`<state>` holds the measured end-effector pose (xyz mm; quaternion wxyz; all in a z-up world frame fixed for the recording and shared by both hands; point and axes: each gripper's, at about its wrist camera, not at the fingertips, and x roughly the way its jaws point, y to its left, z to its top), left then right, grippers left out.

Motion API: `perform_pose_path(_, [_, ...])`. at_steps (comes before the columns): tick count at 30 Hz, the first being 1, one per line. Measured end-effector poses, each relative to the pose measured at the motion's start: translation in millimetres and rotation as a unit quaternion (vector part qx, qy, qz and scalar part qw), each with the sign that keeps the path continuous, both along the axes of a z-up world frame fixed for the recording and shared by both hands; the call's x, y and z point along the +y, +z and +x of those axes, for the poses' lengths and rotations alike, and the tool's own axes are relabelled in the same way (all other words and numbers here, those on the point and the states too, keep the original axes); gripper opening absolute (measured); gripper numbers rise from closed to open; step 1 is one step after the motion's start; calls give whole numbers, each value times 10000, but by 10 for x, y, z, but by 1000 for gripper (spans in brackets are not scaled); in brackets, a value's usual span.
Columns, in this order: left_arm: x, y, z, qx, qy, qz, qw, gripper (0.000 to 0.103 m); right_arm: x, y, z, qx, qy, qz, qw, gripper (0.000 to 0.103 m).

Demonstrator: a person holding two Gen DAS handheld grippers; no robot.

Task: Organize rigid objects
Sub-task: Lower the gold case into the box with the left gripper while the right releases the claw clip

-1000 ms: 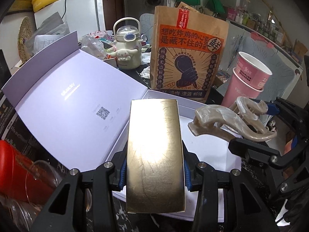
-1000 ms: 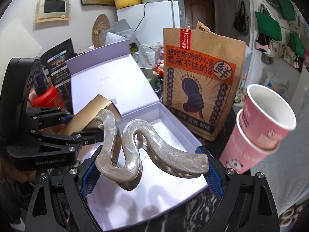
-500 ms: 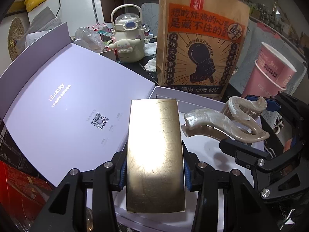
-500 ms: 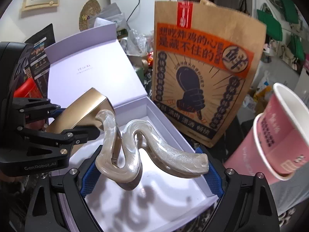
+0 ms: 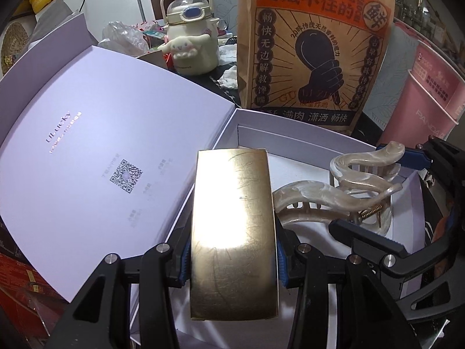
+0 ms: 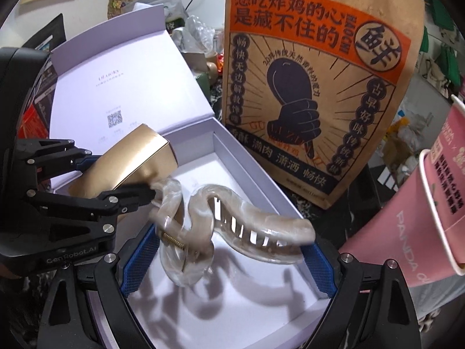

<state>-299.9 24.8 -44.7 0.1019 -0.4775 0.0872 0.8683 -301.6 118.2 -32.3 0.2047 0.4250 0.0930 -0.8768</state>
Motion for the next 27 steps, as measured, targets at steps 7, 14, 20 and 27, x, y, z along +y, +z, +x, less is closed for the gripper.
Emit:
perform_pose_path(7, [-12,19,9,-17,64,193,9998,44,21,44,43,51,1,78,10000,92])
perform_pose_path(14, [-67,108,-1,-27,267,235,9994,47,54,155,124,75,-50,123,9999,92])
perform_pose_path(20, [-33,246,83,124,317,164,9993,48,156,224,246,63,-131,121,9998,92])
perform_pose_path(27, [-5,436,214,236,325,230,9989,48,304,378,351,203,-241,150,9994,92])
